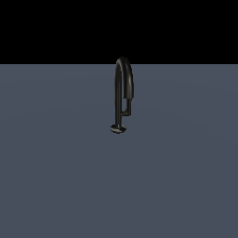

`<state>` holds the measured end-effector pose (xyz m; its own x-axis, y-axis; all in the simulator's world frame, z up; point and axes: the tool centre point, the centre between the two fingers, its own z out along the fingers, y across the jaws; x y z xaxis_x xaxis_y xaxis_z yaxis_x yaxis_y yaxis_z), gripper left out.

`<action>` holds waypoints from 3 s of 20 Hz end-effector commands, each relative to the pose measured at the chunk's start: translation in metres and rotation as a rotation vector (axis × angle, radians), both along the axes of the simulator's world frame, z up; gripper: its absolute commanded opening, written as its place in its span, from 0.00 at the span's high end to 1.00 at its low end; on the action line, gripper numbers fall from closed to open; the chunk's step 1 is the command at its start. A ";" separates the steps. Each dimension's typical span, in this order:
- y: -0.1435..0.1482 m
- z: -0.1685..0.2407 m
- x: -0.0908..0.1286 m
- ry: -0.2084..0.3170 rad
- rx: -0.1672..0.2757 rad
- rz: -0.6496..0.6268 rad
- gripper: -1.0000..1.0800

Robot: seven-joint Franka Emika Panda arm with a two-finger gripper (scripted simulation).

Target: Turn on the faucet by rotating a designated handle.

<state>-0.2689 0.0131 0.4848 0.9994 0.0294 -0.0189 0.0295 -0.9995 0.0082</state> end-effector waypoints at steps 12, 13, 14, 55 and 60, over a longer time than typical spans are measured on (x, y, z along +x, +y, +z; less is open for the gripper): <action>0.003 -0.001 0.016 0.037 0.029 -0.032 1.00; 0.003 -0.001 0.020 0.044 0.034 -0.039 1.00; 0.004 -0.001 0.023 0.052 0.040 -0.046 1.00; -0.006 -0.081 0.248 0.598 0.463 -0.514 1.00; -0.011 -0.101 0.273 0.672 0.521 -0.576 1.00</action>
